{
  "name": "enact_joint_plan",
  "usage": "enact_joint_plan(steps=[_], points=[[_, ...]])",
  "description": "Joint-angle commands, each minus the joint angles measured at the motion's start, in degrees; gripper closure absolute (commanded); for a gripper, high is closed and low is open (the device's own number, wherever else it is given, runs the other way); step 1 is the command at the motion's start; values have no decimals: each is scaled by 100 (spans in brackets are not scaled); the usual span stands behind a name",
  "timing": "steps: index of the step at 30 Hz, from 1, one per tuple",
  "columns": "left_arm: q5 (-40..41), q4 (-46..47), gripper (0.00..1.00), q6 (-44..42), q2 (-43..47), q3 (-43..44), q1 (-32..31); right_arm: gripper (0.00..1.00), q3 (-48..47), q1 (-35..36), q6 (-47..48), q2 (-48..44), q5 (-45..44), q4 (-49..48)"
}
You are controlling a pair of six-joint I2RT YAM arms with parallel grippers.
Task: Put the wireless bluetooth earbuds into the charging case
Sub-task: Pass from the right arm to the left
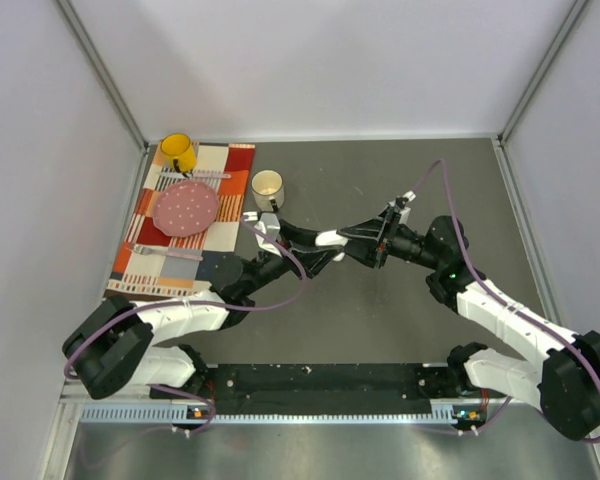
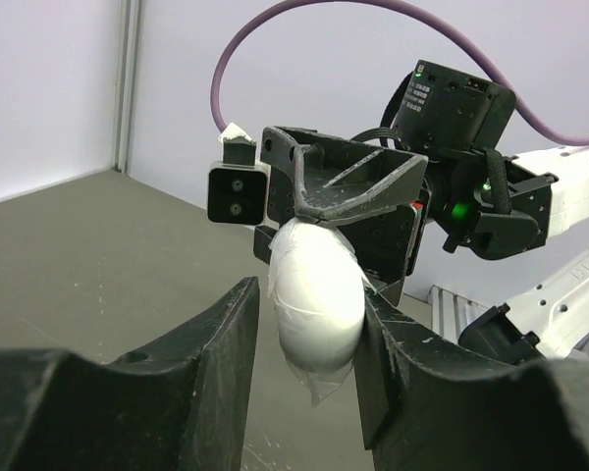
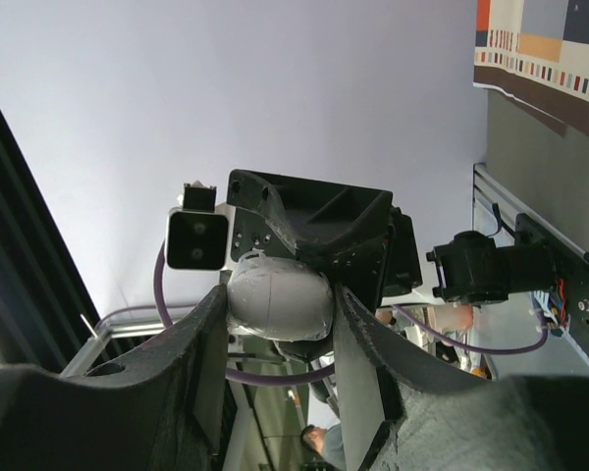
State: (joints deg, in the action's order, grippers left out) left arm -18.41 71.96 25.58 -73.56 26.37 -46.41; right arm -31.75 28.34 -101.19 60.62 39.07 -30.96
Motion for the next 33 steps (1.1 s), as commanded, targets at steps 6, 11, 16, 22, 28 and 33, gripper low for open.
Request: enact_joint_plan(steps=[6, 11, 16, 22, 28, 33], points=[[66, 301, 49, 17, 0, 132, -17, 100, -60, 40, -103, -121, -5, -472], [75, 353, 50, -1, -9, 158, -8, 100, -42, 40, -86, -121, -5, -446], [75, 389, 45, -27, -18, 202, -17, 100, -24, 40, -85, -121, -13, -402], [66, 388, 48, -36, -36, 211, -17, 100, -51, 40, -68, -121, -5, -341], [66, 450, 49, -18, -62, 237, -17, 100, -60, 40, -50, -112, 4, -332], [48, 450, 55, -18, -88, 263, -17, 100, -60, 40, -42, -112, 4, -332]])
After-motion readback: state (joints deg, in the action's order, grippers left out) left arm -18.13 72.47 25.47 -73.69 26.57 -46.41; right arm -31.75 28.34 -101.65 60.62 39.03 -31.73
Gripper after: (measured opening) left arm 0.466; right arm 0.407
